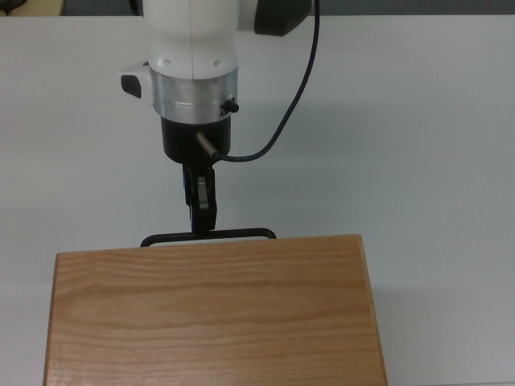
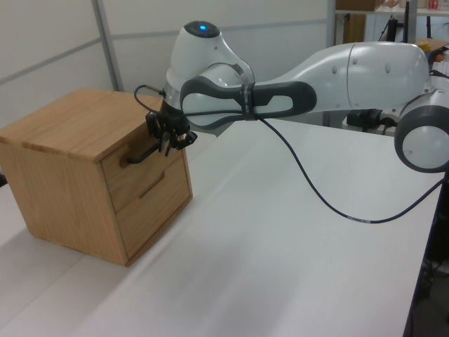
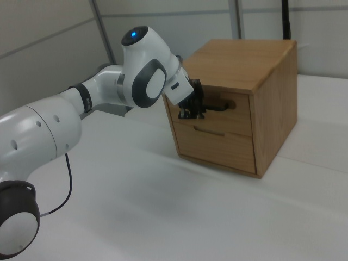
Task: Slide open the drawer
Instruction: 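Lower the gripper and close it around the black drawer handle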
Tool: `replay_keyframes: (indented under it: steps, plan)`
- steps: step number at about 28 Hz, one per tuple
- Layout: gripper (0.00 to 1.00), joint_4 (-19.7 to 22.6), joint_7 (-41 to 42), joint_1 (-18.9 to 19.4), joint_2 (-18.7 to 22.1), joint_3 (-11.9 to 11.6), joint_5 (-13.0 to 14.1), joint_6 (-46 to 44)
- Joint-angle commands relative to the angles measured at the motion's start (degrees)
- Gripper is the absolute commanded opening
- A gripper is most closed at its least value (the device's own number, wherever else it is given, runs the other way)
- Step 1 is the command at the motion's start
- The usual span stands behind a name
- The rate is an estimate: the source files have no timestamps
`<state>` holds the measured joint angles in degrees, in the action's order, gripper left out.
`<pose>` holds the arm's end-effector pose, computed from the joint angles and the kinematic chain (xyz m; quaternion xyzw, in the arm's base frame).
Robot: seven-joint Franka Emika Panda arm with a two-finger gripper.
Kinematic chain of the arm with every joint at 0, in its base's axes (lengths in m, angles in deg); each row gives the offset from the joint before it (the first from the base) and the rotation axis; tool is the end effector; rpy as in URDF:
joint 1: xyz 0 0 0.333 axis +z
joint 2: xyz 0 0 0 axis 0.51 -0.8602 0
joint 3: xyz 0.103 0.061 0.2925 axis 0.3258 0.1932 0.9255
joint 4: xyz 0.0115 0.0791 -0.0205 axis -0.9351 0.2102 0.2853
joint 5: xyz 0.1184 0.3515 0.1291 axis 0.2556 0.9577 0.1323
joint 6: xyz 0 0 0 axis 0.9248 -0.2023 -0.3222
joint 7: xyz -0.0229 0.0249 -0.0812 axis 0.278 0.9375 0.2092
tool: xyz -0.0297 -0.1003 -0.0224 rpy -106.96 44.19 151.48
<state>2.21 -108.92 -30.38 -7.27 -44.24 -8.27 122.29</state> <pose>0.7462 0.0447 0.5390 -0.7560 0.6063 -0.1966 0.1492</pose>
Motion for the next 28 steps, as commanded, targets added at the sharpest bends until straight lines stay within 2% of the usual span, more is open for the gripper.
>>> replay_keyframes:
  steps: [1, 4, 8, 21, 28]
  plan:
    - [0.71, -1.01, -1.28, 0.51, -0.53, -0.33, -0.82, 1.03]
    - [0.79, -1.09, -0.93, 0.51, -0.27, -0.25, -0.64, 1.03]
    - [0.82, -1.18, -0.58, 0.42, 0.17, -0.16, -0.56, 1.03]
    - [0.83, -0.92, 0.22, -0.19, 3.60, 0.46, -0.20, 0.94]
    - [0.83, -1.97, 0.30, -0.10, 2.20, 0.02, -0.29, 3.66]
